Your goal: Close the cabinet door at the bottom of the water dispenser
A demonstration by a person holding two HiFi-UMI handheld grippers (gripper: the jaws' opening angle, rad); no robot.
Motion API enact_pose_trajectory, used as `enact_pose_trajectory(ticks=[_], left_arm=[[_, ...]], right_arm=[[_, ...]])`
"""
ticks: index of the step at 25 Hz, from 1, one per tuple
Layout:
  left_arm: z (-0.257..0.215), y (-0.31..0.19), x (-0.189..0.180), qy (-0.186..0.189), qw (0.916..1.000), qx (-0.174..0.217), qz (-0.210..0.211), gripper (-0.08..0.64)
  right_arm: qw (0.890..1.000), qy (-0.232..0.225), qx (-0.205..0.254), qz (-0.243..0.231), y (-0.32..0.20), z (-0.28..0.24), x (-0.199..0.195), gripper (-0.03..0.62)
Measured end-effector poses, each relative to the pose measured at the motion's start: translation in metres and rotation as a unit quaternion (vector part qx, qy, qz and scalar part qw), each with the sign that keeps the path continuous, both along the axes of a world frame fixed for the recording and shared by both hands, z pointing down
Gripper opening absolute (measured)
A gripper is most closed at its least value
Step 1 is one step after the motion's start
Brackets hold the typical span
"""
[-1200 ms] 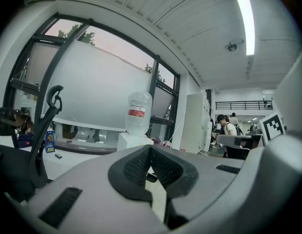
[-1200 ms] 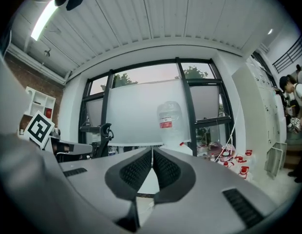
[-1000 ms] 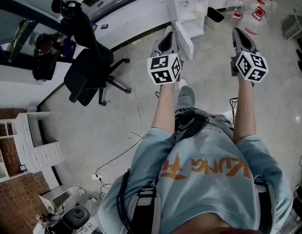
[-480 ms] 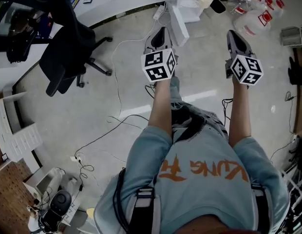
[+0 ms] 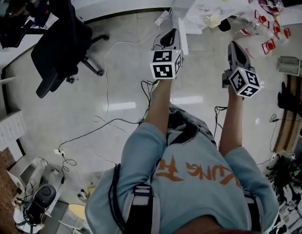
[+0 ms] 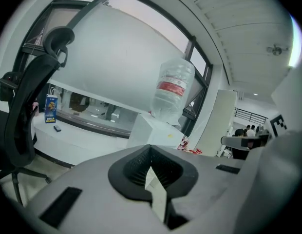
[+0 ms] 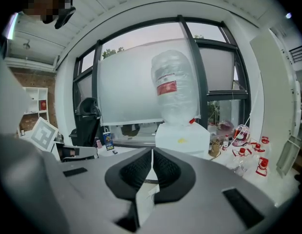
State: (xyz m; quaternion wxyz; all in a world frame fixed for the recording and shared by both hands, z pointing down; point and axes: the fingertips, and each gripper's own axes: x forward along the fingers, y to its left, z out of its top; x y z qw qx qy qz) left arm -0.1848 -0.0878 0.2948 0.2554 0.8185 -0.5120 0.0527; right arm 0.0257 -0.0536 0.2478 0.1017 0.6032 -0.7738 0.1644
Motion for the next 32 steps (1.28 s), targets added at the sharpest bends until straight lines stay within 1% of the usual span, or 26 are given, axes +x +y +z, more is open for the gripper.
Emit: enact_pose_trajectory(ticks=[3,7,9,12,14,17,20,23,25,27,30,32], left_arm=[[0.005,-0.024,0.012,-0.003,0.9999,-0.005,0.013,0.008],[0.025,-0.025,0.037,-0.012,0.999,-0.025,0.034,0.008],[0.034,-0.026,0.048,-0.018,0.9986,-0.034,0.036,0.008],[0.046,-0.028,0.06,-0.03,0.9981,-0.043,0.031,0.008],[0.057,-0.029,0.063,-0.041,0.9976,-0.051,0.021,0.008],[0.065,-0.028,0.065,-0.062,0.9961,-0.063,-0.006,0.008],[0.042,0.0,0.082,-0.078,0.9937,-0.076,-0.026,0.008],[0.009,0.03,0.116,-0.108,0.9916,-0.068,-0.023,0.008],[0.008,0.041,0.138,-0.097,0.9929,-0.067,-0.02,0.008],[0.02,0.042,0.148,-0.084,0.9936,-0.074,-0.019,0.008],[0.045,0.048,0.15,-0.083,0.9922,-0.092,-0.016,0.008],[0.061,0.049,0.143,-0.088,0.9907,-0.102,-0.02,0.008]], right_arm=[[1.0,-0.007,0.002,0.011,-0.019,0.002,0.007,0.031],[0.999,-0.015,-0.023,0.027,-0.016,0.026,0.031,0.031],[0.999,-0.022,-0.032,0.032,-0.018,0.037,0.046,0.031],[0.998,-0.033,-0.043,0.027,-0.026,0.055,0.06,0.031],[0.998,-0.047,-0.049,0.013,-0.038,0.07,0.063,0.031],[0.996,-0.07,-0.05,-0.027,-0.061,0.082,0.057,0.031],[0.994,-0.066,-0.049,-0.068,-0.055,0.051,0.061,0.031],[0.991,-0.045,-0.051,-0.113,-0.039,0.011,0.072,0.031],[0.988,-0.043,-0.058,-0.134,-0.033,0.011,0.079,0.031],[0.987,-0.045,-0.071,-0.135,-0.036,0.028,0.085,0.031],[0.985,-0.049,-0.095,-0.134,-0.034,0.06,0.084,0.031],[0.982,-0.054,-0.105,-0.145,-0.034,0.08,0.073,0.031]])
